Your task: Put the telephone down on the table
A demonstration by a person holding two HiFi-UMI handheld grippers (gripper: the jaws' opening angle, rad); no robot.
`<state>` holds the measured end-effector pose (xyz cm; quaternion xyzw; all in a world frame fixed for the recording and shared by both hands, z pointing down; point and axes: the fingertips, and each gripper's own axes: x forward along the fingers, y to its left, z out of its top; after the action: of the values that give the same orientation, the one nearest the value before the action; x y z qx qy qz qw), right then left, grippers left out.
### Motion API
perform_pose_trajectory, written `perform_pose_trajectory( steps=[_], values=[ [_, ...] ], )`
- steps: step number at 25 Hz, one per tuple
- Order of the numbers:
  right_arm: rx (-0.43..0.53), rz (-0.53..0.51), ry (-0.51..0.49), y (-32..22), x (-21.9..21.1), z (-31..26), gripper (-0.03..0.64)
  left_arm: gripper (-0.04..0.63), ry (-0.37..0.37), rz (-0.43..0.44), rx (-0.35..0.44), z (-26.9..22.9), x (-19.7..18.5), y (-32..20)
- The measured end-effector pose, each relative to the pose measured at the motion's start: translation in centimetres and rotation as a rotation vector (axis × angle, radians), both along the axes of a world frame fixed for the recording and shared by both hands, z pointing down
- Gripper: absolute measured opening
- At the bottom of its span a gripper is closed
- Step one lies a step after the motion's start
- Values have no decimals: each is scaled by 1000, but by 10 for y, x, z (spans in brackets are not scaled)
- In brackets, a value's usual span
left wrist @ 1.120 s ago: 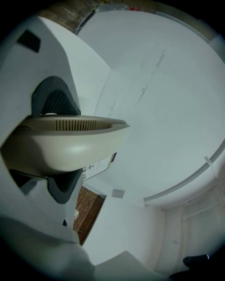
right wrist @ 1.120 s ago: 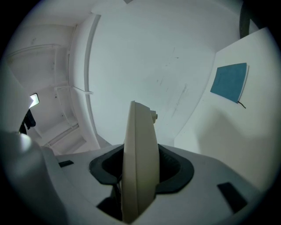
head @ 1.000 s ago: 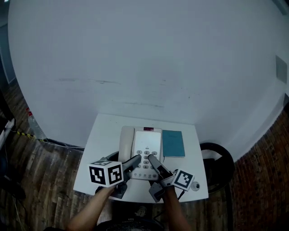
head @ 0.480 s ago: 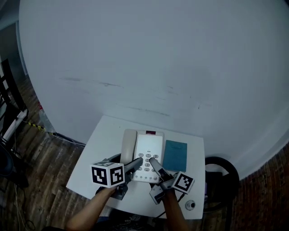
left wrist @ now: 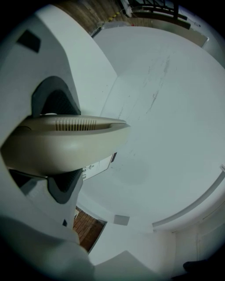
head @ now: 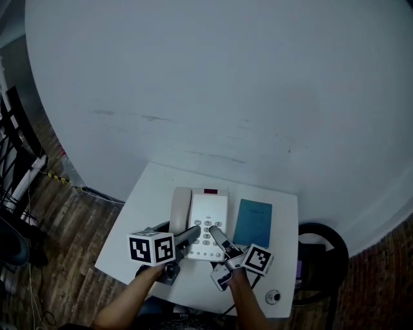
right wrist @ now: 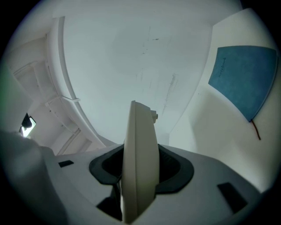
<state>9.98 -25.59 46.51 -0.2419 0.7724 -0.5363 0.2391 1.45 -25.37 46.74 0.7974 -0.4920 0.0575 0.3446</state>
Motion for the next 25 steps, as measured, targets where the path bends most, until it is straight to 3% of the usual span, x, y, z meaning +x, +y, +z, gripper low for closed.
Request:
perform_pose_trajectory(
  steps=[7, 25],
  values=[
    [-46, 30, 28, -22, -8, 28, 190, 379, 21, 30, -60, 30, -7, -23],
    [-271, 167, 88, -97, -28, 126, 192, 377, 49, 147, -245, 125, -29, -110]
  ],
)
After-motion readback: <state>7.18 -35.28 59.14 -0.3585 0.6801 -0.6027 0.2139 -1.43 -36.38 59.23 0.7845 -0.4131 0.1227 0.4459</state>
